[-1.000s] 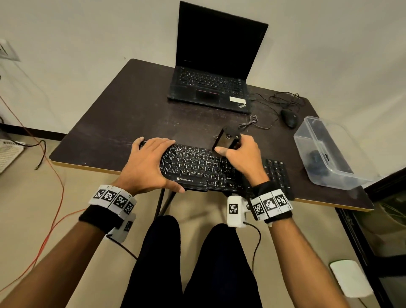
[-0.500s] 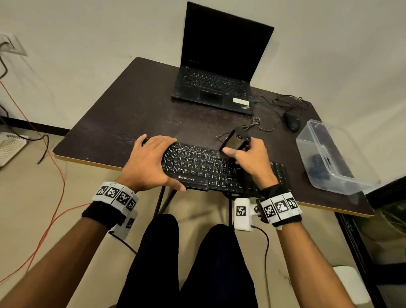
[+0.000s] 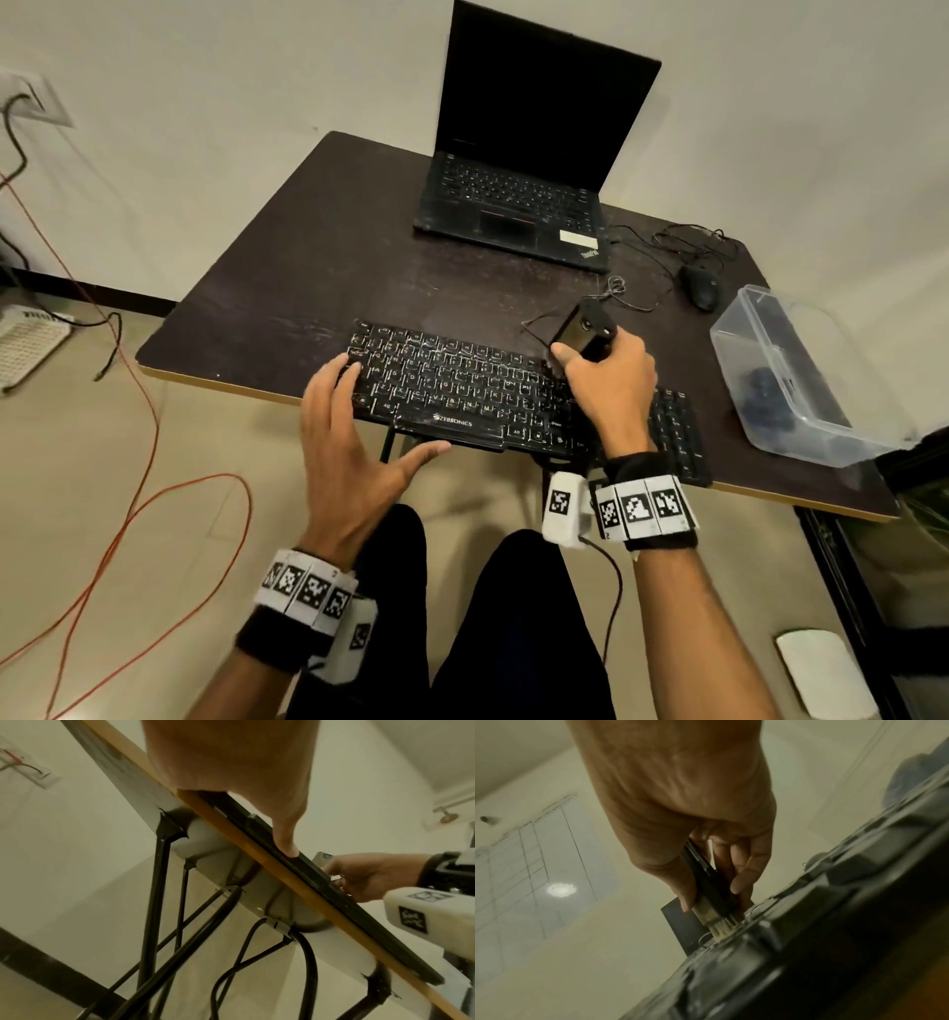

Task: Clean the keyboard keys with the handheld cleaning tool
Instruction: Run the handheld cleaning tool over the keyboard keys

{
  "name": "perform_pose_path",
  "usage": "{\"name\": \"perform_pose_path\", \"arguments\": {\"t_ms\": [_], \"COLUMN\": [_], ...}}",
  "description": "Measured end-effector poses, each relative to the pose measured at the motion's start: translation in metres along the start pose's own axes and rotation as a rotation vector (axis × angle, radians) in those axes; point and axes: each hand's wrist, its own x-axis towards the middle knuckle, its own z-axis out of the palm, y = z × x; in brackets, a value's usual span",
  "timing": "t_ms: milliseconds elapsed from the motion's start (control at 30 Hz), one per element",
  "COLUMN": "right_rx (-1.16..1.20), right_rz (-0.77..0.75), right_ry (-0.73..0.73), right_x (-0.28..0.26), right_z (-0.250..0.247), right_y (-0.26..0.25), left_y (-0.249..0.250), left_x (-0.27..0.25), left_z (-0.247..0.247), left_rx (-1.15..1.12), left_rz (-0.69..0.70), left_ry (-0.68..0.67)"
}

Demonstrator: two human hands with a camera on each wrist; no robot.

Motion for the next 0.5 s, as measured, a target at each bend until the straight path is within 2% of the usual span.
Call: {"name": "perform_pose_path", "arguments": {"t_ms": [67,167,333,500], "right_rx": [-0.004,0.056,0.026,-0.007], "right_rz": [-0.021,-0.012,0.027,-0.025], "right_ry": [-0.060,-0.145,-0.016,-0.147], "right_x": [-0.005,-0.006,0.002,-0.005], "right_z": [0.006,0.011,-0.001,0.007], "right_y": [-0.003,-0.005,0.004,-0.011], "left_y": [0.002,0.003,-0.003,-0.006], "left_x": [-0.005,-0.004,-0.006,-0.007], "left_z": [0.004,0.004,0.005,0.002], "left_rx": [0.025,0.102,0.151,0.138], "left_rz": [-0.056,-0.064,-0.050,-0.068], "left_ry": [-0.012,-0.066,-0.090,-0.102]}}
